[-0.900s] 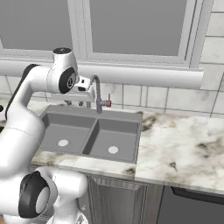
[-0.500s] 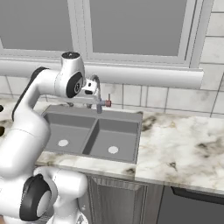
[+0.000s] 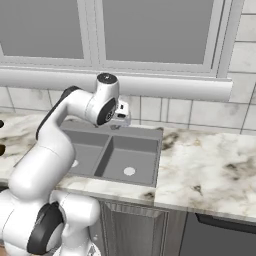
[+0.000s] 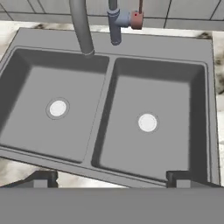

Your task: Turn on the sink faucet. Then move the avocado from the counter to the sink. Turn off the sink. Move the vegetable from the sink to the pot next to the stove. Finally move the pot to the rear left burner.

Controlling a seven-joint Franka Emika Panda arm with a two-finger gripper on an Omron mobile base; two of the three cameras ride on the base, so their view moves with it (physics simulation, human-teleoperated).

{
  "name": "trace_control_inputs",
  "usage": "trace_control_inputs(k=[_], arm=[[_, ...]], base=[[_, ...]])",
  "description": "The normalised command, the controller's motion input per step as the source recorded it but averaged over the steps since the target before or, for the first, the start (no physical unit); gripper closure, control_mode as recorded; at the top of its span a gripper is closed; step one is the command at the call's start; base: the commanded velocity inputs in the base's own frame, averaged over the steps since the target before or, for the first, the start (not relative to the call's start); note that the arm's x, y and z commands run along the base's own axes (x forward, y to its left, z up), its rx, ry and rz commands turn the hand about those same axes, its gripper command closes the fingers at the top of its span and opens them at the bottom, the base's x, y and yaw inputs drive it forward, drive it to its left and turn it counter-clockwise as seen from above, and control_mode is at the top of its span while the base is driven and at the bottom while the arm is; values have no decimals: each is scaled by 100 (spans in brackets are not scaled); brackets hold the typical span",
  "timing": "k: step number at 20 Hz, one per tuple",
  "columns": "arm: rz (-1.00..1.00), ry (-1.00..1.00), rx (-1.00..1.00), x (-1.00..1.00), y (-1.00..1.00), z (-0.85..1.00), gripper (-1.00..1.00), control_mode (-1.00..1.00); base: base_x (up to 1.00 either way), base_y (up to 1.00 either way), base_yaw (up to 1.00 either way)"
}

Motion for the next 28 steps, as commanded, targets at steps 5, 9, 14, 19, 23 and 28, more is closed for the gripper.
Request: trace_control_inputs(k=[5, 9, 14, 19, 23, 28], arm=[[12, -17, 0, 25, -3, -10, -100, -100], [20, -22, 3, 13, -14, -7, -100, -100], [22, -20, 4, 3, -17, -2, -100, -100], [22, -16, 2, 11, -18, -2, -100, -100], [20, -7, 0, 34, -6, -21, -100, -100], [18, -1, 0, 27, -16, -12, -100, -100]], base=[[0, 0, 0], [0, 0, 0], [0, 0, 0], [0, 0, 0], [0, 0, 0], [0, 0, 0]])
